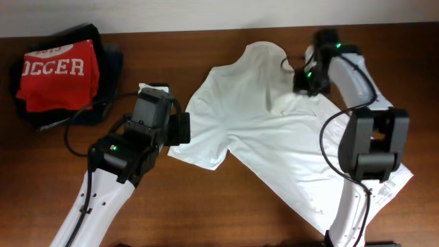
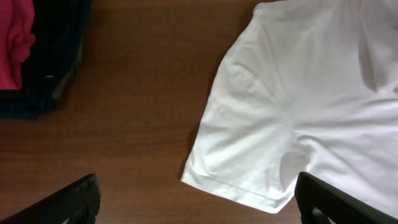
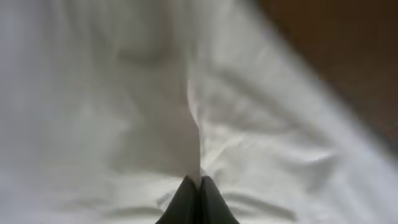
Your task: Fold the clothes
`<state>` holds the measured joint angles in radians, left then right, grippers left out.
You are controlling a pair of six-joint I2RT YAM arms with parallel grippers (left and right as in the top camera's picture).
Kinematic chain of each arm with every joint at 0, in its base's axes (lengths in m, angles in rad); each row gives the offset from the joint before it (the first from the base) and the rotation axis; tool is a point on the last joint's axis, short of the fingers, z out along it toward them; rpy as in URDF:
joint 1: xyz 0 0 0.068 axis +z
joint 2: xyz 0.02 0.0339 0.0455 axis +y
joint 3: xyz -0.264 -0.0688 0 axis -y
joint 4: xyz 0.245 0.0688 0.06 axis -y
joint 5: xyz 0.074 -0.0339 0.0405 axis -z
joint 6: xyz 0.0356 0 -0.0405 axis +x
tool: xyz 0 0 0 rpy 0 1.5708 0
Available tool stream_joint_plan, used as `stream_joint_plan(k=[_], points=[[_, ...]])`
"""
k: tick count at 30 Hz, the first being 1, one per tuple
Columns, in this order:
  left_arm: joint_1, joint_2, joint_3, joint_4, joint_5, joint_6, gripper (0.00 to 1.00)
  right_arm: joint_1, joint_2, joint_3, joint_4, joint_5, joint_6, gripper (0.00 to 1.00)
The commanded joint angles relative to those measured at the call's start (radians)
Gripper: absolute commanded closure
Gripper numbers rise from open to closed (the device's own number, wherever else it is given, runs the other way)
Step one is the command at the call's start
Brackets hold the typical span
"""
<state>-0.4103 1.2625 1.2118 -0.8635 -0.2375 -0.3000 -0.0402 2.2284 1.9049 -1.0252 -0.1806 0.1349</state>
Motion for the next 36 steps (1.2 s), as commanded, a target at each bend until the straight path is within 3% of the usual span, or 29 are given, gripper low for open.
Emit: stream_joint_plan(k=[1, 9, 12, 18, 19, 21, 22, 26, 27, 28, 29, 32, 36], points=[[0.000, 0.003, -0.005, 0.002, -0.014, -0.002, 0.01, -0.062, -0.012, 0.171, -0.012, 0.010, 0.002, 0.96], [0.000, 0.003, -0.005, 0.002, -0.014, -0.002, 0.01, -0.127, 0.075, 0.173, 0.344, 0.198, -0.156, 0.96], [0.000, 0.003, -0.005, 0.002, -0.014, -0.003, 0.01, -0.149, 0.136, 0.173, 0.456, 0.302, -0.158, 0.96], [0.000, 0.003, -0.005, 0.002, -0.014, -0.003, 0.01, -0.172, 0.249, 0.173, 0.659, 0.306, -0.157, 0.95], [0.000, 0.003, -0.005, 0.002, -0.014, -0.002, 0.01, -0.171, 0.245, 0.174, 0.682, 0.306, -0.154, 0.64], [0.000, 0.003, -0.005, 0.002, -0.014, -0.002, 0.01, -0.170, 0.219, 0.203, 0.672, 0.306, -0.154, 0.37], [0.000, 0.003, -0.005, 0.002, -0.014, -0.003, 0.01, -0.170, 0.191, 0.242, 0.636, 0.305, -0.154, 0.02], [0.000, 0.003, -0.005, 0.002, -0.014, -0.002, 0.01, -0.170, 0.111, 0.346, 0.317, 0.156, -0.154, 0.02], [0.000, 0.003, -0.005, 0.002, -0.014, -0.003, 0.01, -0.170, 0.109, 0.349, 0.225, 0.110, -0.154, 0.08], [0.000, 0.003, -0.005, 0.002, -0.014, -0.003, 0.01, -0.170, 0.115, 0.346, 0.132, 0.098, -0.154, 0.66], [0.000, 0.003, -0.005, 0.002, -0.014, -0.003, 0.01, -0.170, 0.124, 0.327, 0.055, 0.098, -0.153, 0.96], [0.000, 0.003, -0.005, 0.002, -0.014, -0.003, 0.01, -0.171, 0.148, 0.215, 0.009, 0.098, -0.154, 0.96], [0.000, 0.003, -0.005, 0.002, -0.014, -0.002, 0.01, -0.171, 0.153, 0.049, 0.151, 0.098, -0.153, 0.96]])
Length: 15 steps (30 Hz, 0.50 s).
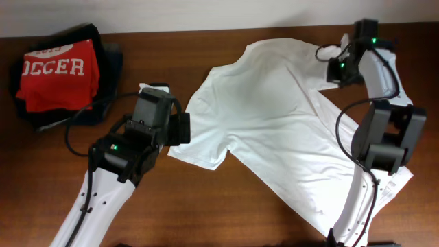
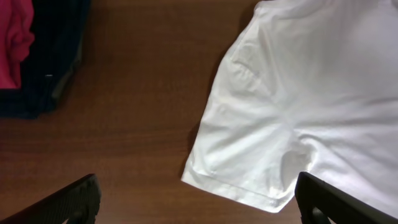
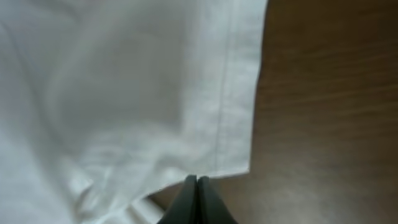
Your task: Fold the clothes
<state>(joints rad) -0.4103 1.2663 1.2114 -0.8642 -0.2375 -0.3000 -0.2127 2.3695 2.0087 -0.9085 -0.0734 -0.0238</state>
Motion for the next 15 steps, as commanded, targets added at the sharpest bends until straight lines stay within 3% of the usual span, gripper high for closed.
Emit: stream_joint_plan(k=[1, 4, 8, 11, 12, 13, 14, 15], points=[[0.000, -0.001, -0.005, 0.003, -0.014, -0.002, 0.01, 0.002, 0.012, -0.097, 0.088, -0.007, 0.005, 0.96], [0.000, -0.001, -0.005, 0.003, -0.014, -0.002, 0.01, 0.002, 0.020, -0.174, 0.217, 0.051, 0.005, 0.96], [0.000, -0.001, -0.005, 0.003, -0.014, -0.002, 0.01, -0.030, 0.033, -0.167, 0.267, 0.245, 0.005, 0.96], [0.000, -0.001, -0.005, 0.003, -0.014, -0.003, 0.01, -0.074, 0.031, -0.095, 0.258, 0.238, 0.006, 0.96], [0.000, -0.001, -0.005, 0.003, -0.014, -0.002, 0.01, -0.074, 0.020, -0.035, 0.226, 0.195, 0.005, 0.87], [0.000, -0.001, -0.005, 0.003, -0.014, -0.002, 0.01, -0.072, 0.002, 0.068, 0.169, 0.104, 0.005, 0.39], [0.000, -0.001, -0.005, 0.003, -0.014, -0.003, 0.01, -0.073, -0.014, 0.198, 0.101, 0.016, 0.006, 0.02], [0.000, -0.001, -0.005, 0.003, -0.014, -0.002, 0.01, -0.073, -0.020, 0.347, 0.016, -0.042, 0.018, 0.02]])
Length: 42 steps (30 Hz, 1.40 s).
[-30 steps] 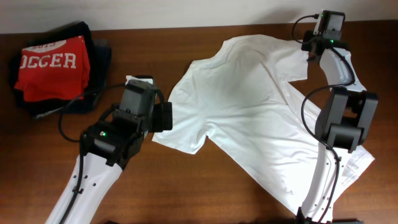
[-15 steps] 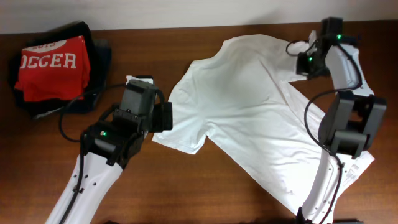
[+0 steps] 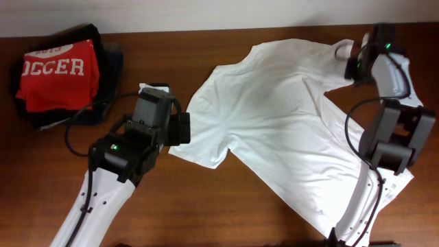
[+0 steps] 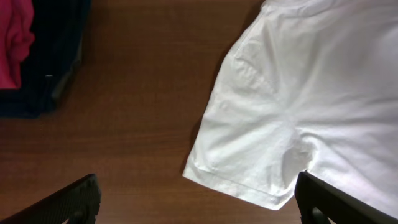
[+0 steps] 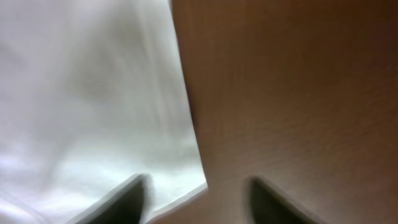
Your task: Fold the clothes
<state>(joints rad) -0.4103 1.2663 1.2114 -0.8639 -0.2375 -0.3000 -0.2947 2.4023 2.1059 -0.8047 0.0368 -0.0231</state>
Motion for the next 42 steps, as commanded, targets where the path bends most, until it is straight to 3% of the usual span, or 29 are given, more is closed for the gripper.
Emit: stream_joint_plan(k=[1, 3, 7, 8, 9, 10, 12, 14, 17, 19, 26, 28, 30, 31, 34, 36, 38, 40, 42], points=[[0.000, -0.001, -0.005, 0.002, -0.014, -0.003, 0.01, 0.007, -0.053, 0.379, -0.182, -0.153, 0.069, 0.02], [0.000, -0.001, -0.005, 0.002, -0.014, -0.003, 0.01, -0.017, -0.053, 0.592, -0.403, -0.150, 0.189, 0.02], [0.000, -0.002, -0.005, 0.116, -0.013, -0.002, 0.01, -0.046, -0.051, 0.613, -0.520, -0.150, 0.189, 0.02], [0.000, -0.001, -0.005, 0.150, -0.009, 0.002, 0.49, -0.046, -0.051, 0.613, -0.520, -0.150, 0.189, 0.02], [0.000, 0.004, -0.005, 0.182, -0.008, 0.002, 0.86, -0.046, -0.051, 0.613, -0.520, -0.150, 0.189, 0.02], [0.000, 0.022, -0.005, 0.230, 0.020, 0.002, 1.00, -0.046, -0.051, 0.613, -0.520, -0.150, 0.189, 0.02], [0.000, 0.155, -0.005, 0.393, 0.126, 0.119, 0.89, -0.046, -0.051, 0.613, -0.520, -0.150, 0.189, 0.02], [0.000, 0.325, -0.005, 0.550, 0.158, 0.195, 1.00, -0.046, -0.051, 0.613, -0.520, -0.150, 0.189, 0.02], [0.000, 0.515, -0.005, 0.717, 0.187, 0.220, 0.96, -0.046, -0.051, 0.613, -0.520, -0.150, 0.189, 0.02], [0.000, 0.689, -0.005, 0.884, 0.197, 0.227, 1.00, -0.046, -0.051, 0.613, -0.520, -0.150, 0.189, 0.02], [0.000, 0.867, -0.005, 0.956, 0.190, 0.226, 1.00, -0.046, -0.051, 0.613, -0.520, -0.150, 0.189, 0.02], [0.001, 0.899, -0.005, 0.927, 0.187, 0.227, 1.00, -0.046, -0.051, 0.613, -0.520, -0.150, 0.189, 0.02], [0.001, 0.904, -0.005, 0.811, 0.051, 0.208, 1.00, -0.046, -0.051, 0.613, -0.520, -0.150, 0.189, 0.02], [0.018, 0.904, -0.005, 0.650, -0.101, 0.051, 1.00, -0.046, -0.051, 0.613, -0.520, -0.150, 0.189, 0.02], [0.098, 0.887, -0.004, 0.433, -0.088, -0.144, 1.00, -0.046, -0.051, 0.613, -0.520, -0.150, 0.189, 0.02], [0.172, 0.846, -0.004, 0.327, 0.104, -0.156, 0.99, -0.046, -0.051, 0.613, -0.520, -0.150, 0.189, 0.02], [0.256, 0.831, -0.004, 0.173, 0.386, -0.155, 1.00, -0.046, -0.051, 0.613, -0.520, -0.150, 0.189, 0.02], [0.287, 0.827, -0.004, 0.042, 0.386, -0.151, 1.00, -0.046, -0.051, 0.613, -0.520, -0.150, 0.189, 0.02], [0.289, 0.782, -0.004, -0.065, 0.208, -0.175, 1.00, -0.046, -0.051, 0.613, -0.520, -0.150, 0.189, 0.02]])
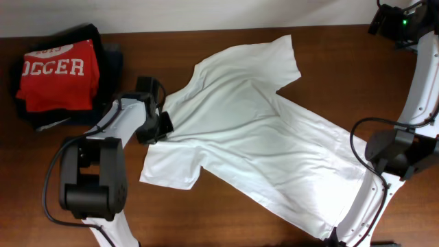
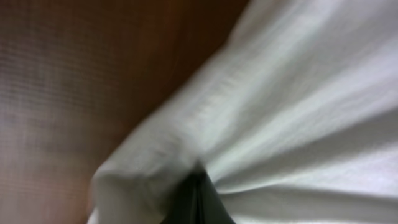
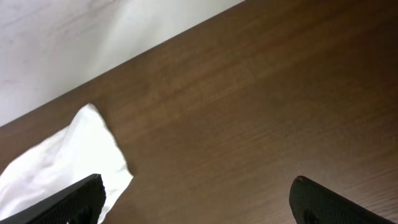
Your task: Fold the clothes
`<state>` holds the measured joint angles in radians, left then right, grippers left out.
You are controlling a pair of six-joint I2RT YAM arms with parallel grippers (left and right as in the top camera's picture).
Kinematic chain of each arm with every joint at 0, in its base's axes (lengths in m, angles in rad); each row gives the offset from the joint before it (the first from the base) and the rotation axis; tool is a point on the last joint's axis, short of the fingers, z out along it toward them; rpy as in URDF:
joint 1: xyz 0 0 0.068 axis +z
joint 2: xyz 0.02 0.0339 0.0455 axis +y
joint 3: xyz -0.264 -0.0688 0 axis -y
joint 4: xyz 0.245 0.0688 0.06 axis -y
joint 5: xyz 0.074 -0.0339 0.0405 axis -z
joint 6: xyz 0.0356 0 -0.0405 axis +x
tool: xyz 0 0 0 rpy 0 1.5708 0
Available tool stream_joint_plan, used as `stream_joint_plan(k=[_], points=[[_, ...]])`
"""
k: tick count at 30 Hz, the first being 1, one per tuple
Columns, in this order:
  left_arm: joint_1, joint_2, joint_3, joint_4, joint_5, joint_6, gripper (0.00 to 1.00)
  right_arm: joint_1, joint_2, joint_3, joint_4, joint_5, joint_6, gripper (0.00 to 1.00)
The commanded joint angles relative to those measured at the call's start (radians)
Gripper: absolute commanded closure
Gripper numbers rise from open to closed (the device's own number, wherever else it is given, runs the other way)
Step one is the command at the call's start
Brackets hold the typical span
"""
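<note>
A white T-shirt lies spread out flat, running from the table's upper middle down to the lower right. My left gripper sits at the shirt's left edge, above the left sleeve. In the left wrist view it is shut on a pinch of the white fabric. My right gripper hangs open over bare wood at the far right corner. The right wrist view shows it with fingers wide apart and empty, and a corner of the shirt's sleeve at the left.
A pile of dark clothes topped by a red printed shirt sits at the back left. The white wall runs along the table's far edge. Bare brown table lies in front of the shirt.
My left gripper was open above the table left of the sleeve; now it is shut on the shirt's left edge. The shirt lies further left. My right gripper has left the sleeve for the far right corner.
First my right gripper was shut on a sleeve folded over the shirt's middle. Later it held that sleeve out at the top right, then opened there. My left gripper stayed open until now, when it grips the shirt, which has shifted left.
</note>
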<state>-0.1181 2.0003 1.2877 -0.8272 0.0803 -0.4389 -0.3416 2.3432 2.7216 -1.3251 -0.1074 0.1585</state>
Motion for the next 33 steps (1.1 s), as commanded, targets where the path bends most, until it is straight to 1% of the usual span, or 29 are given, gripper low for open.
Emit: stream_joint_plan(k=[1, 2, 4, 5, 7, 9, 10, 11, 12, 13, 15, 17, 18, 20, 24, 27, 30, 33], points=[[-0.003, -0.029, -0.080, -0.148, -0.208, -0.048, 1.00, 0.001, 0.008, -0.002, 0.001, -0.005, 0.008, 0.02], [-0.004, -0.092, -0.080, -0.154, -0.237, -0.047, 1.00, 0.001, 0.008, -0.002, 0.000, -0.005, 0.008, 0.02], [-0.006, -0.272, -0.080, -0.100, -0.332, -0.045, 1.00, 0.001, 0.008, -0.002, 0.001, -0.005, 0.007, 0.02], [-0.006, -0.369, -0.080, -0.074, -0.334, -0.046, 1.00, 0.001, 0.008, -0.002, 0.001, -0.005, 0.007, 0.02], [-0.014, -0.525, -0.080, -0.083, -0.324, -0.045, 0.99, 0.001, 0.008, -0.002, 0.001, -0.005, 0.007, 0.02], [-0.049, -0.617, -0.081, -0.077, -0.317, -0.035, 0.99, 0.001, 0.008, -0.002, 0.001, -0.005, 0.008, 0.02], [-0.066, -0.628, -0.081, -0.054, -0.250, 0.050, 1.00, 0.001, 0.008, -0.002, 0.001, -0.005, 0.008, 0.02], [-0.074, -0.619, -0.081, -0.031, -0.182, 0.122, 0.97, 0.001, 0.008, -0.002, 0.001, -0.005, 0.008, 0.02], [-0.076, -0.587, -0.081, 0.006, -0.114, 0.198, 0.96, 0.001, 0.008, -0.002, 0.001, -0.005, 0.008, 0.02], [-0.076, -0.548, -0.081, 0.034, -0.113, 0.209, 1.00, 0.001, 0.008, -0.002, 0.001, -0.005, 0.007, 0.02], [-0.076, -0.439, -0.081, 0.117, -0.113, 0.209, 1.00, 0.001, 0.008, -0.002, 0.001, -0.005, 0.007, 0.02], [-0.076, -0.268, -0.081, 0.244, -0.113, 0.215, 1.00, 0.001, 0.008, -0.002, 0.001, -0.005, 0.007, 0.02], [-0.076, -0.187, -0.081, 0.313, -0.113, 0.261, 1.00, 0.001, 0.008, -0.002, 0.001, -0.005, 0.007, 0.02], [-0.076, -0.081, -0.081, 0.400, -0.114, 0.299, 1.00, 0.001, 0.008, -0.002, 0.001, -0.005, 0.008, 0.02], [-0.071, 0.062, -0.081, 0.499, -0.218, 0.299, 1.00, 0.001, 0.008, -0.002, 0.001, -0.005, 0.007, 0.02], [-0.034, 0.089, -0.081, 0.499, -0.316, 0.298, 1.00, 0.001, 0.008, -0.002, 0.001, -0.005, 0.008, 0.02], [0.057, 0.154, -0.081, 0.499, -0.290, 0.246, 1.00, 0.001, 0.008, -0.002, 0.001, -0.005, 0.008, 0.02], [0.076, 0.151, -0.076, 0.543, -0.258, 0.247, 1.00, 0.001, 0.008, -0.002, 0.001, -0.005, 0.007, 0.02]])
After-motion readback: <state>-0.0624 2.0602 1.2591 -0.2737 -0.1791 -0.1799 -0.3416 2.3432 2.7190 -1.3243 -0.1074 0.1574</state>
